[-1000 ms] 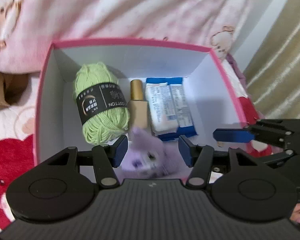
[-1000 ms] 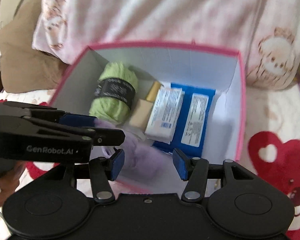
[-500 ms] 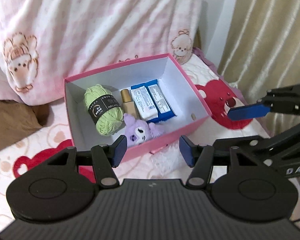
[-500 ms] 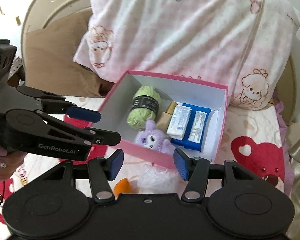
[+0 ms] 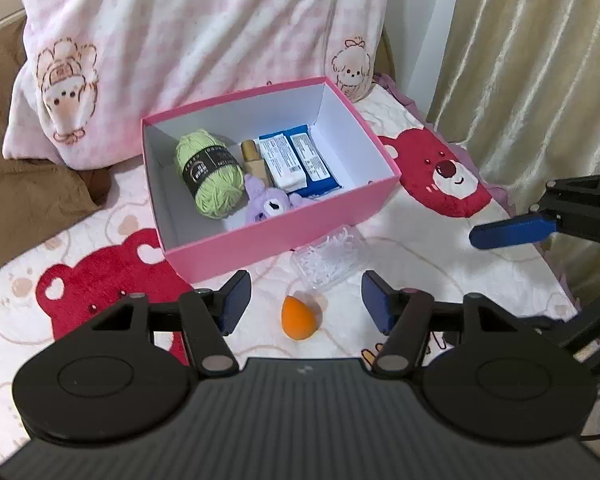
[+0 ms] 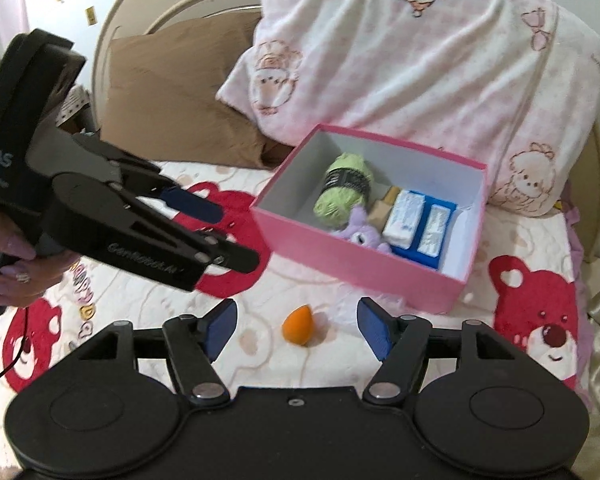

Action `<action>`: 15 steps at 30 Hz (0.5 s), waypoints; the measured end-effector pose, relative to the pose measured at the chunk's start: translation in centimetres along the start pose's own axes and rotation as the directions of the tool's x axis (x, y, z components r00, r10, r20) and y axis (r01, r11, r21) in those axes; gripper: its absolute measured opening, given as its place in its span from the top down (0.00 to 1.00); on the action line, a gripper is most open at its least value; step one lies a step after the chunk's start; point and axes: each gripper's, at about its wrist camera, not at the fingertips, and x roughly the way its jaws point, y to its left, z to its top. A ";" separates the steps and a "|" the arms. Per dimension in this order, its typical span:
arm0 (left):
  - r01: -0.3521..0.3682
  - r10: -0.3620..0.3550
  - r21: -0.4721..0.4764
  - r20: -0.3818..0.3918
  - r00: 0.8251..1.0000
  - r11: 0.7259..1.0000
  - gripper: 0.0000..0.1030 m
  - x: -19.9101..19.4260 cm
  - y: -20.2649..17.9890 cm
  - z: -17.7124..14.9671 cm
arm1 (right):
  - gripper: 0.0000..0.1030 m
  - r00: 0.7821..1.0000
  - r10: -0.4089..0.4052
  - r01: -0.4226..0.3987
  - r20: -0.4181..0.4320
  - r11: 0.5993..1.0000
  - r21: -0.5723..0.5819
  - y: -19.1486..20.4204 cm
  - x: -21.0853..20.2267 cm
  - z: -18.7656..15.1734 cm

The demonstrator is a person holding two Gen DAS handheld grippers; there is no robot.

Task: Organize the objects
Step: 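Withdraw both grippers and move toward the orange makeup sponge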

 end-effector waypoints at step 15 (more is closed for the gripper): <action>0.063 -0.070 -0.168 -0.037 0.997 0.984 0.41 8.5 3.6 -5.7 | 0.19 0.996 0.067 -0.065 0.059 0.997 -0.030 0.5 9.7 -4.8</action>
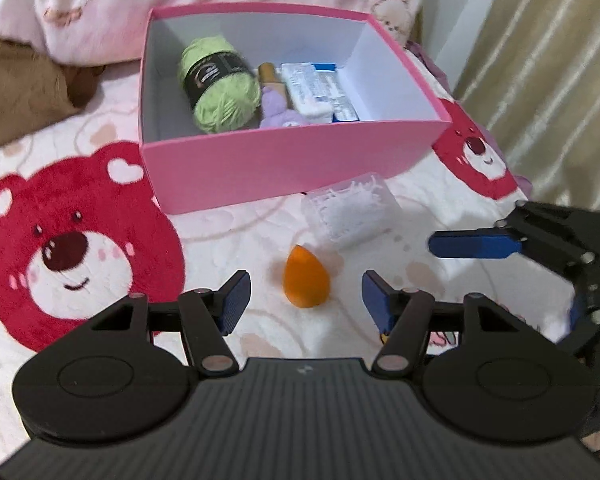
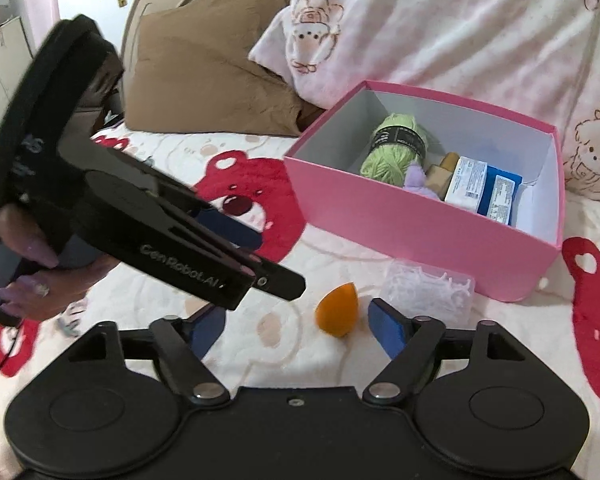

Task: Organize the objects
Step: 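Withdraw both grippers and move toward the orange makeup sponge, then close both grippers together on the orange makeup sponge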

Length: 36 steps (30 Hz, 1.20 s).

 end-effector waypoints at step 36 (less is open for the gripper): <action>0.161 -0.155 -0.083 0.075 0.985 0.983 0.75 4.8 0.8 -4.0 | 0.59 0.997 -0.080 0.081 -0.012 0.989 0.125 -1.6 7.7 -5.1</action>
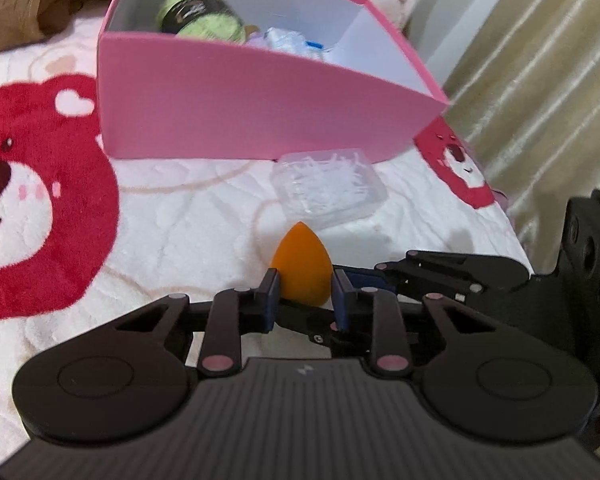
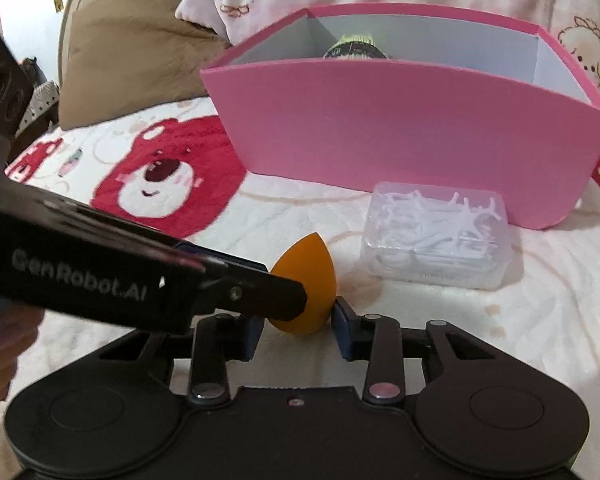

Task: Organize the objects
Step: 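Close both grippers together on the orange makeup sponge, then lift the sponge with both grippers and carry it over the pink box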

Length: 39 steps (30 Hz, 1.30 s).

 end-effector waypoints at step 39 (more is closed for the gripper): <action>-0.036 0.023 0.159 0.086 0.996 0.987 0.75 -5.9 -5.8 14.5 | 0.59 0.989 -0.040 0.049 0.144 0.997 -0.061 -1.4 -8.0 13.6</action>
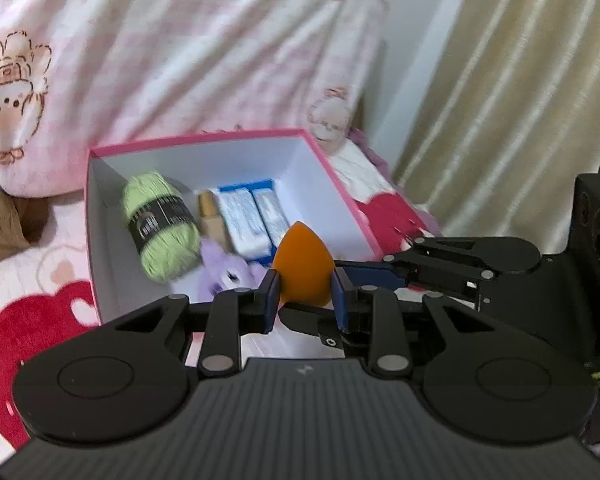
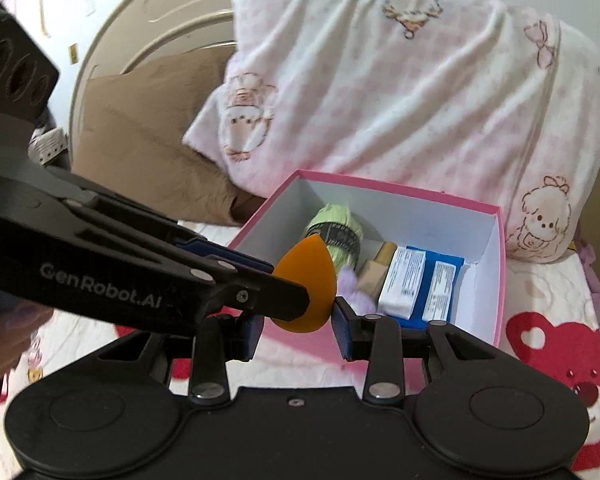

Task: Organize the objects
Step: 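Lift the sponge with both grippers and carry it over the pink box, then lower the sponge into the pink box and open both grippers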

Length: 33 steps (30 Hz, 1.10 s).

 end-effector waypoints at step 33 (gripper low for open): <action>-0.224 0.229 -0.105 0.041 0.972 0.969 0.70 11.9 7.8 4.4 | 0.53 0.990 -0.034 0.054 -0.135 0.987 0.149 -8.9 14.7 3.5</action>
